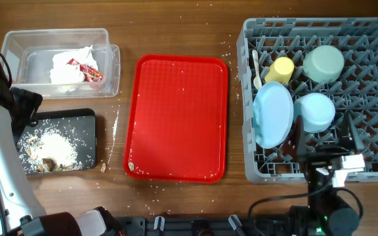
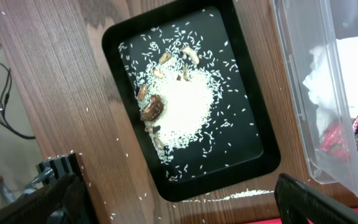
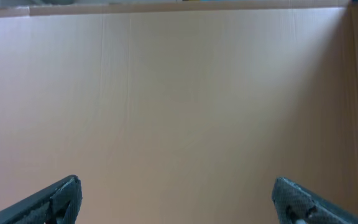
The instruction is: Sort waste into correct bins and load items into the dishwasher rack
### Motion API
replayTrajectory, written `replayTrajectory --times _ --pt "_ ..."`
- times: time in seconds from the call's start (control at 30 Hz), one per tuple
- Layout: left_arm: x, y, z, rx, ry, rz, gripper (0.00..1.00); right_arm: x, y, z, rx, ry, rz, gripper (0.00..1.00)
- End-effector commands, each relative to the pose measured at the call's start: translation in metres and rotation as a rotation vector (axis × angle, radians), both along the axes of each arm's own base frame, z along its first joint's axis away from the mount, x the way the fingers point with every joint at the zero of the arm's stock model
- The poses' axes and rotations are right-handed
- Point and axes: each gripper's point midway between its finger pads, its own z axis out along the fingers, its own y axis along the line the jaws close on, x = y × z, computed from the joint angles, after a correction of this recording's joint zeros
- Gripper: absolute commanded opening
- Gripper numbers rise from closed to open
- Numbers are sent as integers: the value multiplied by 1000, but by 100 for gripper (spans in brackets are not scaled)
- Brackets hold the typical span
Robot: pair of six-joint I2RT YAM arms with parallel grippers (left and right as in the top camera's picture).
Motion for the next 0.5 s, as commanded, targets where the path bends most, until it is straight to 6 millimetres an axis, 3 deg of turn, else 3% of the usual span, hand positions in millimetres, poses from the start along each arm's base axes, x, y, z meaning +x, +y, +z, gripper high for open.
replayTrajectory --times 0.0,0.17,0.47 --pt "0 2 1 4 -3 4 100 0 2 -4 -22 -3 4 100" --pt "0 2 1 4 -3 4 100 9 2 -22 -18 78 5 100" --pt "0 2 1 4 -3 4 100 28 1 -83 -6 339 8 100"
